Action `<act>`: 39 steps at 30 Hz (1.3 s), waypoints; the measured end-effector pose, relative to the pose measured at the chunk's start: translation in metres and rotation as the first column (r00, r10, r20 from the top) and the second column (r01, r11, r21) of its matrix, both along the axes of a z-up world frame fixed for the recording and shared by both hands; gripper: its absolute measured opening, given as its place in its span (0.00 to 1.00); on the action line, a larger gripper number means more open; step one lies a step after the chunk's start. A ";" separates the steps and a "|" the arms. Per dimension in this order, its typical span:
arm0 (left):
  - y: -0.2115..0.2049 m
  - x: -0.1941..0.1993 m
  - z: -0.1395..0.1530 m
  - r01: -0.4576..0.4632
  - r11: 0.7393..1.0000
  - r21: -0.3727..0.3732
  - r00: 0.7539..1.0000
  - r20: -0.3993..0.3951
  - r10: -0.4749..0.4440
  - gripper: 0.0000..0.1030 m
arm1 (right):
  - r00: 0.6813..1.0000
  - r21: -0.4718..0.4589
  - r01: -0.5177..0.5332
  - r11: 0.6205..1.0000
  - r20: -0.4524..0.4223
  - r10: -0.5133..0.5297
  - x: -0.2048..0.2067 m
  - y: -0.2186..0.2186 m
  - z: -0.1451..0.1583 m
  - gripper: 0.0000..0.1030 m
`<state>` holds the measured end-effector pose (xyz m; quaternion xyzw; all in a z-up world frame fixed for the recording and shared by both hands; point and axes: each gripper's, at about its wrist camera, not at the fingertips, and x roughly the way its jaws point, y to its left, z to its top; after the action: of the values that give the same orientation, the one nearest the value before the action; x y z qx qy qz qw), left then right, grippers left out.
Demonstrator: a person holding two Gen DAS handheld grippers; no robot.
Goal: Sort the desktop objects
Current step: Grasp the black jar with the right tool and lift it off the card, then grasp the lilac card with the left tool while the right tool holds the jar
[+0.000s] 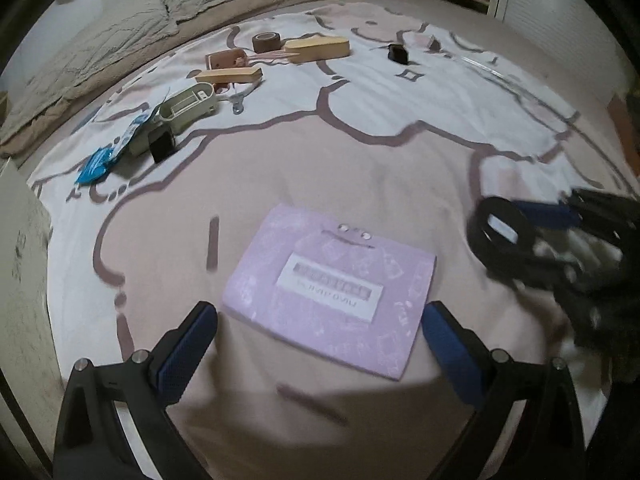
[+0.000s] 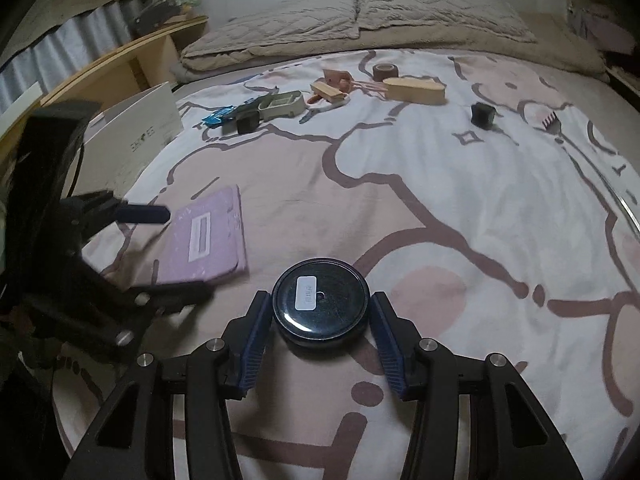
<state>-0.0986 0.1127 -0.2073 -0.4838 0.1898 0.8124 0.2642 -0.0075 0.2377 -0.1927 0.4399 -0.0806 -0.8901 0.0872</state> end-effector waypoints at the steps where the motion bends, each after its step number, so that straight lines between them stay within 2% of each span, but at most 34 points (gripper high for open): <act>1: 0.003 -0.004 0.000 0.003 1.000 -0.001 1.000 -0.007 -0.003 1.00 | 1.000 -0.006 0.005 1.000 0.005 -0.005 -0.001 0.001 -0.003 0.49; 6: 0.012 -0.022 -0.004 0.010 1.000 -0.001 1.000 -0.007 -0.010 1.00 | 1.000 0.018 0.004 1.000 -0.015 -0.004 0.002 -0.002 -0.008 0.50; 10: 0.013 -0.025 -0.003 0.006 0.999 0.036 1.000 0.019 -0.007 1.00 | 1.000 -0.014 0.004 1.000 -0.023 -0.005 0.001 0.002 -0.011 0.51; 17: 0.010 -0.010 0.002 0.050 0.983 0.176 0.981 0.176 -0.082 1.00 | 1.000 -0.037 0.009 0.999 -0.025 -0.010 0.002 0.001 -0.010 0.57; 20: 0.009 -0.001 0.004 0.052 0.978 0.200 0.973 0.212 -0.095 1.00 | 1.000 -0.045 0.008 0.999 -0.025 -0.009 0.002 0.001 -0.010 0.57; 24: 0.007 0.004 0.006 0.059 0.981 0.186 0.973 0.211 -0.098 1.00 | 1.000 -0.043 0.006 0.999 -0.026 -0.007 0.002 0.001 -0.010 0.58; 30: 0.013 0.007 0.005 0.129 0.987 0.097 0.974 0.172 -0.144 1.00 | 1.000 -0.027 -0.013 1.000 -0.029 0.012 0.001 -0.004 -0.010 0.64; 36: 0.011 0.016 0.017 0.223 0.968 0.111 0.955 0.176 -0.240 1.00 | 0.999 -0.045 -0.020 0.999 -0.030 0.019 0.002 -0.002 -0.011 0.67; 39: 0.011 0.016 0.025 0.229 0.968 0.102 0.961 0.132 -0.241 1.00 | 0.999 -0.040 -0.027 0.999 -0.030 0.026 0.001 -0.004 -0.011 0.69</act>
<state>-0.0830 0.1241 -0.1828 -0.5033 0.1915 0.7457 0.3923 -0.0061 0.2336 -0.2035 0.4259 -0.0912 -0.8935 0.1091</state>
